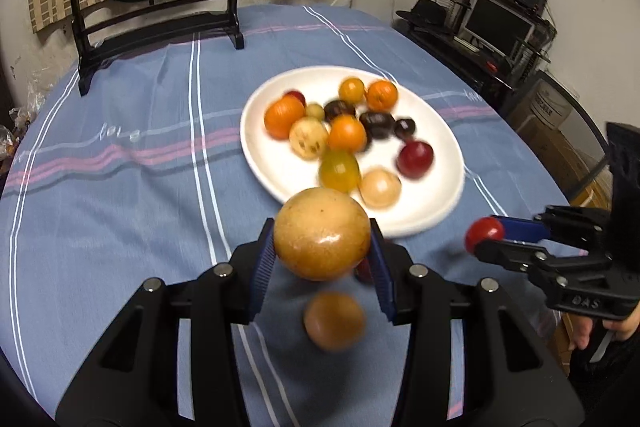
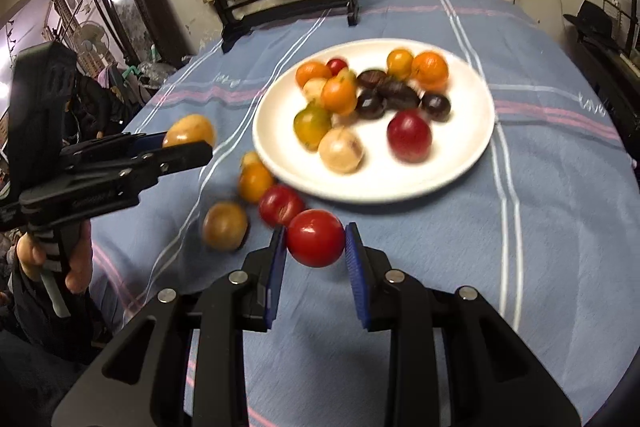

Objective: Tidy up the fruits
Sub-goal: 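Place both fruits on the white plate and open both tools, then grasp a pale yellow fruit with the left tool while the right tool grasps a red plum, then place both fruits on the white plate and open both tools, then grasp a small yellow-green fruit with the left tool while the right tool grasps a tangerine, then place both fruits on the white plate and open both tools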

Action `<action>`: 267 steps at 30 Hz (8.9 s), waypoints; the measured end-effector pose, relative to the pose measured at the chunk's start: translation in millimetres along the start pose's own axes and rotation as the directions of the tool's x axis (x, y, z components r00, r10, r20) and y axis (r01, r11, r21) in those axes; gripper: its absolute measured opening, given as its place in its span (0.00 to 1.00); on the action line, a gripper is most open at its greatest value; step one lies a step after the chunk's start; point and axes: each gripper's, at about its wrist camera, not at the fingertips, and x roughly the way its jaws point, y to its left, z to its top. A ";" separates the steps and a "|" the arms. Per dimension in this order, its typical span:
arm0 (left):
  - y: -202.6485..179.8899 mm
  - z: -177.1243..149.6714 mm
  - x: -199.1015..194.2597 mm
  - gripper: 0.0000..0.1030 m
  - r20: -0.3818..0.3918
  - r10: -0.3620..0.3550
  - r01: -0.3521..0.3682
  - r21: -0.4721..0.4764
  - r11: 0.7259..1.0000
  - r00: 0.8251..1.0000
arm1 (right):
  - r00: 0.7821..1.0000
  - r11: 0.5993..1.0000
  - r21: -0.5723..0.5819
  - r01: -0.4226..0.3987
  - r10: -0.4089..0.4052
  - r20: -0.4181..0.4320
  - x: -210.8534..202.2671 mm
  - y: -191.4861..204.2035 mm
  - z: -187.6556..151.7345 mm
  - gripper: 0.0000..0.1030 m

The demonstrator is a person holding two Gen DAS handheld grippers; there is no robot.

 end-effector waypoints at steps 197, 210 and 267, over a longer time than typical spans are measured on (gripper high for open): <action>58.4 -30.5 -11.2 0.82 -0.017 0.002 -0.005 -0.176 0.984 1.000 | 0.993 0.993 -0.115 0.002 -0.016 -0.116 69.7 60.3 -8.9 0.36; 14.1 -22.3 67.5 0.82 -0.142 0.010 -0.011 -0.009 1.000 0.990 | 0.998 0.999 0.040 0.023 -0.021 -0.057 18.9 2.5 -35.9 0.35; -34.8 106.9 109.9 0.29 -0.057 -0.026 0.024 -0.025 0.999 0.998 | 0.991 0.990 -0.041 0.135 -0.135 -0.012 76.7 -54.9 95.2 0.38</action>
